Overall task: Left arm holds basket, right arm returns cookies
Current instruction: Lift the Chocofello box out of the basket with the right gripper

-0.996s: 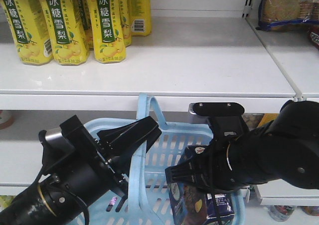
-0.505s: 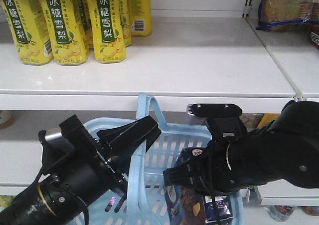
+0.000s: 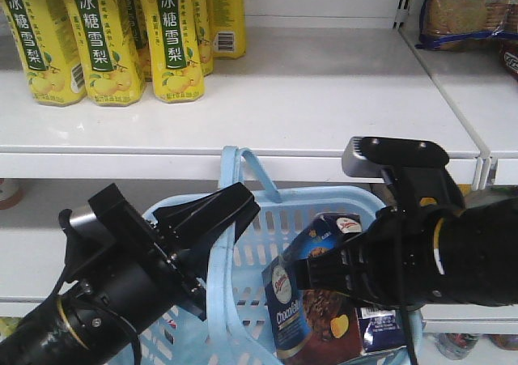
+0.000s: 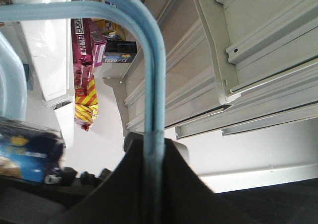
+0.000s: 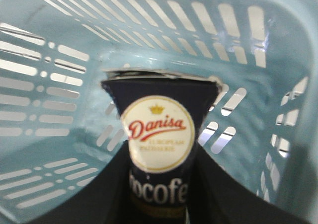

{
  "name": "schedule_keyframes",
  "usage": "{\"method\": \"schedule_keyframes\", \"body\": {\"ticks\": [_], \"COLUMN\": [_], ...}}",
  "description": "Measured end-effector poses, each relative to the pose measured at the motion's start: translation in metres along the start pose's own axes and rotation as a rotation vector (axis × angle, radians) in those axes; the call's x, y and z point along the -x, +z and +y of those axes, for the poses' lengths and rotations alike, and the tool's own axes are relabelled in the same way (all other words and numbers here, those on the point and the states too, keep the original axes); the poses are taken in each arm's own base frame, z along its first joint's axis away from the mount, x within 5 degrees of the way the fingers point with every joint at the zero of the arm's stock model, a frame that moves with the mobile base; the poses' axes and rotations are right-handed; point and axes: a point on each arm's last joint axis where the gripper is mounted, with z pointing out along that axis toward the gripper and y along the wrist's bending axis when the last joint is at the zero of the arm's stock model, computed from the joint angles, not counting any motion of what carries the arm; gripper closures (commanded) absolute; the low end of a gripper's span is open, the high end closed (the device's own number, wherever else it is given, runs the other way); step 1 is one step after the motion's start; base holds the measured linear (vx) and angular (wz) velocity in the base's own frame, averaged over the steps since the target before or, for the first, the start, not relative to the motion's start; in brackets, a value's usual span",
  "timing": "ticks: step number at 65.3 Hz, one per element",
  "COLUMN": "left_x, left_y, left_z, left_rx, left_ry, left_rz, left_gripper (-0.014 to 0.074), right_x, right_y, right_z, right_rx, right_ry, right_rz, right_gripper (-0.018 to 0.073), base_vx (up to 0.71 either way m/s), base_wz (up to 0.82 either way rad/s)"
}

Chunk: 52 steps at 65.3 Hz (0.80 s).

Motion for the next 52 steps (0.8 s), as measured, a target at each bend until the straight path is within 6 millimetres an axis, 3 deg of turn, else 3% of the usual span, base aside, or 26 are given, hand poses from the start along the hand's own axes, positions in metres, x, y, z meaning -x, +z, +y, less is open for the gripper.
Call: {"method": "schedule_keyframes", "body": {"ticks": [52], "left_x": [0.000], "left_y": [0.000], "left_z": [0.000], "left_rx": [0.000], "left_ry": [0.000], "left_rz": [0.000], "left_gripper": [0.0599], "right_x": [-0.019], "right_y": [-0.106], "right_z": [-0.021], "right_rx": [0.144], "right_ry": [-0.040], "right_rz": [-0.366], "right_gripper": [0.0566], "base_vx": [0.00], "base_wz": [0.00]}}
